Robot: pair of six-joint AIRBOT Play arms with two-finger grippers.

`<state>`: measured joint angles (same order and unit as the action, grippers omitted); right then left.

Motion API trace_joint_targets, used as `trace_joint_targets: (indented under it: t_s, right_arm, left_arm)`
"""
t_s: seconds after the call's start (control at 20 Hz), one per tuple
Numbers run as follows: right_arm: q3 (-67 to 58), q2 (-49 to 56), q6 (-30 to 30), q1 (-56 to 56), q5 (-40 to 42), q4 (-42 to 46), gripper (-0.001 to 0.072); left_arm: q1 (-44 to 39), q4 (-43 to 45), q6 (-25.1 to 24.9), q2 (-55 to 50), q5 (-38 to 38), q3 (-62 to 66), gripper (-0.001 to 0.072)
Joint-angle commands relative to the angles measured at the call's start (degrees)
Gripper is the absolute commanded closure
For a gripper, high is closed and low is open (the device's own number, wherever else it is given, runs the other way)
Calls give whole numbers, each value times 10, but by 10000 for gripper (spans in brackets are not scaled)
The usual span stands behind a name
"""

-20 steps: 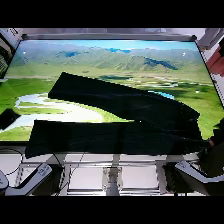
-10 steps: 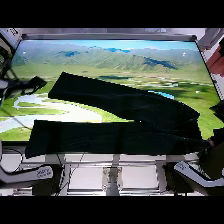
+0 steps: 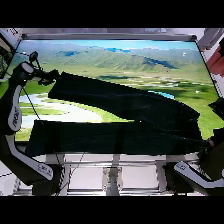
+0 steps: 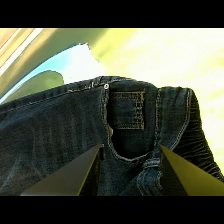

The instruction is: Fold the clothes and pants, and hang the long-sleeved shirts on hangers.

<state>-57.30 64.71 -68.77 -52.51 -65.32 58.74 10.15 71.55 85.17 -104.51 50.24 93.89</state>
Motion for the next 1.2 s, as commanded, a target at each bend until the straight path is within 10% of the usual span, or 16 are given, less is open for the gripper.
trace_joint_targets:
  t_s: [0.0,1.1,1.15]
  right_arm:
    - [-1,0,1,1,-5,-1,295]
    - [-1,0,1,1,-23,-1,298]
    - [-1,0,1,1,-24,-1,298]
  left_arm:
    - [-15,134,66,-21,15,26,131]
    - [61,45,37,-49,205,26,138]
    - [61,33,26,-53,215,26,251]
